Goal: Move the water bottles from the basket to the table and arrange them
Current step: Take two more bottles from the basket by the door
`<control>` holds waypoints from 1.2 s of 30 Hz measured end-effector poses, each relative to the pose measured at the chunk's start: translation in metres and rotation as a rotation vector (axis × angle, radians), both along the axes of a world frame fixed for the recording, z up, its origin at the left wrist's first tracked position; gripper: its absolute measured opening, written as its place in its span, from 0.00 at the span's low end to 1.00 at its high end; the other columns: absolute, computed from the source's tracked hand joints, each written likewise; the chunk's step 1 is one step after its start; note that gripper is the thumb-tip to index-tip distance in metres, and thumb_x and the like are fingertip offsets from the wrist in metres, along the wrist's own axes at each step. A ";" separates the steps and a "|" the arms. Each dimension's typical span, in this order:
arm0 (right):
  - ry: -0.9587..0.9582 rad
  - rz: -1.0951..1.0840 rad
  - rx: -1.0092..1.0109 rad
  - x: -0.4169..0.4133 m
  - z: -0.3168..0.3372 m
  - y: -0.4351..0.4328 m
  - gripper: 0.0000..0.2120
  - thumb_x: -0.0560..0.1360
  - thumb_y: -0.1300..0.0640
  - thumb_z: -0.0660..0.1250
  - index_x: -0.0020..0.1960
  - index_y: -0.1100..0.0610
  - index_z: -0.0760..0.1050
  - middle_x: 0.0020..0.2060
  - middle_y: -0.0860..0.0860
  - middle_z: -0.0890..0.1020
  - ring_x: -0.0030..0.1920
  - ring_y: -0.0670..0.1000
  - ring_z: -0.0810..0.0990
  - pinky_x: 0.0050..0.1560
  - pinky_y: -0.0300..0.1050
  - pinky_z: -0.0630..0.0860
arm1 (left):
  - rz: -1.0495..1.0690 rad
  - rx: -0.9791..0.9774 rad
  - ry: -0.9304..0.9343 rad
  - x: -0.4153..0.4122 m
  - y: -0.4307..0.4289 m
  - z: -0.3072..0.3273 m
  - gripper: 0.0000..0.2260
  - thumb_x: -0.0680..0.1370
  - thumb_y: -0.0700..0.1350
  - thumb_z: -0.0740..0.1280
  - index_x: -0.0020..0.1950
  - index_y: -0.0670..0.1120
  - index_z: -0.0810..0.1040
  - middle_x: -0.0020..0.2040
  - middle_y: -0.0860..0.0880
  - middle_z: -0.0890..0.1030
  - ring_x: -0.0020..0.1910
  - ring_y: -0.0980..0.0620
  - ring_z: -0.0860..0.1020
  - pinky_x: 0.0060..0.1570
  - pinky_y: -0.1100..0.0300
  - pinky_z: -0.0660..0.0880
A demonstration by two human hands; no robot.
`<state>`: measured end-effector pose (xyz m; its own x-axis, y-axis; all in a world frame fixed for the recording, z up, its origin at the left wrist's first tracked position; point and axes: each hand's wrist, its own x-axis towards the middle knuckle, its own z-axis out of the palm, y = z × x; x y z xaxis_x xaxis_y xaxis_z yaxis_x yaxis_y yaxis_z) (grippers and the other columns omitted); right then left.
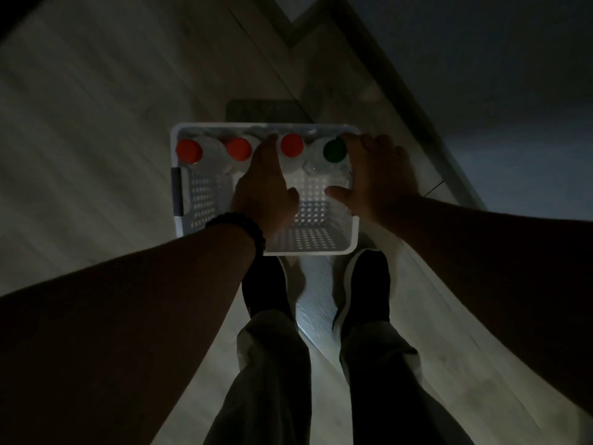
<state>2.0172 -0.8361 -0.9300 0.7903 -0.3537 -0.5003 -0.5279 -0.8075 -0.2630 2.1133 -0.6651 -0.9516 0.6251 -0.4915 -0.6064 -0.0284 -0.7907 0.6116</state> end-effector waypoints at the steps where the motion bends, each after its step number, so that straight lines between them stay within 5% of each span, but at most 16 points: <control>1: -0.012 -0.015 0.006 0.003 -0.006 0.000 0.40 0.70 0.40 0.78 0.75 0.53 0.67 0.70 0.53 0.76 0.68 0.58 0.73 0.66 0.55 0.69 | 0.003 -0.004 -0.025 0.000 -0.004 -0.004 0.43 0.76 0.42 0.75 0.84 0.51 0.54 0.81 0.49 0.64 0.79 0.47 0.64 0.77 0.45 0.65; 12: -0.057 0.078 -0.101 -0.005 -0.040 0.002 0.38 0.70 0.37 0.76 0.75 0.49 0.71 0.71 0.52 0.76 0.67 0.60 0.74 0.67 0.60 0.66 | 0.106 -0.055 -0.165 -0.013 -0.014 -0.038 0.36 0.73 0.44 0.79 0.77 0.52 0.67 0.75 0.51 0.72 0.75 0.47 0.69 0.73 0.48 0.69; 17: -0.089 0.158 -0.107 -0.019 -0.026 0.007 0.36 0.70 0.41 0.78 0.74 0.51 0.73 0.68 0.53 0.78 0.62 0.62 0.78 0.63 0.62 0.68 | -0.126 -0.019 -0.228 -0.012 0.005 -0.028 0.31 0.77 0.44 0.75 0.78 0.49 0.68 0.75 0.45 0.73 0.75 0.43 0.69 0.73 0.56 0.60; 20: -0.126 0.241 -0.096 -0.027 -0.010 0.009 0.33 0.68 0.42 0.80 0.68 0.55 0.78 0.62 0.53 0.82 0.56 0.62 0.81 0.57 0.61 0.71 | -0.213 -0.038 -0.254 -0.016 0.023 -0.008 0.25 0.78 0.48 0.73 0.74 0.45 0.73 0.68 0.43 0.79 0.68 0.40 0.76 0.70 0.47 0.71; 23: -0.134 0.305 -0.058 -0.032 0.021 0.018 0.33 0.67 0.41 0.79 0.67 0.54 0.79 0.60 0.52 0.82 0.56 0.60 0.80 0.56 0.58 0.71 | -0.206 -0.022 -0.211 -0.026 0.039 0.029 0.23 0.77 0.46 0.74 0.71 0.45 0.75 0.63 0.44 0.82 0.63 0.41 0.79 0.62 0.49 0.75; 27: -0.102 0.268 -0.022 -0.040 0.076 0.034 0.35 0.70 0.42 0.77 0.72 0.53 0.73 0.65 0.52 0.78 0.62 0.59 0.77 0.59 0.56 0.68 | -0.128 -0.004 -0.166 -0.040 0.051 0.085 0.19 0.79 0.44 0.73 0.69 0.44 0.76 0.62 0.45 0.81 0.62 0.45 0.78 0.60 0.54 0.74; 31: -0.111 0.271 0.031 -0.039 0.151 0.045 0.36 0.72 0.43 0.76 0.74 0.55 0.71 0.68 0.54 0.76 0.64 0.60 0.76 0.62 0.58 0.70 | -0.085 0.040 -0.167 -0.043 0.062 0.160 0.20 0.79 0.44 0.72 0.70 0.48 0.74 0.63 0.46 0.80 0.64 0.43 0.77 0.63 0.42 0.77; 36: -0.129 0.252 0.110 -0.028 0.274 0.049 0.34 0.73 0.46 0.76 0.74 0.55 0.69 0.69 0.56 0.75 0.64 0.60 0.78 0.61 0.62 0.76 | -0.056 0.008 -0.149 -0.033 0.063 0.281 0.17 0.78 0.47 0.73 0.64 0.54 0.72 0.61 0.49 0.81 0.63 0.44 0.79 0.59 0.49 0.78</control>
<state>1.9889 -0.7875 -0.6556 0.9057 -0.0876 -0.4148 -0.2711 -0.8719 -0.4078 2.0807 -0.6018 -0.6706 0.6800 -0.5241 -0.5127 -0.1631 -0.7900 0.5911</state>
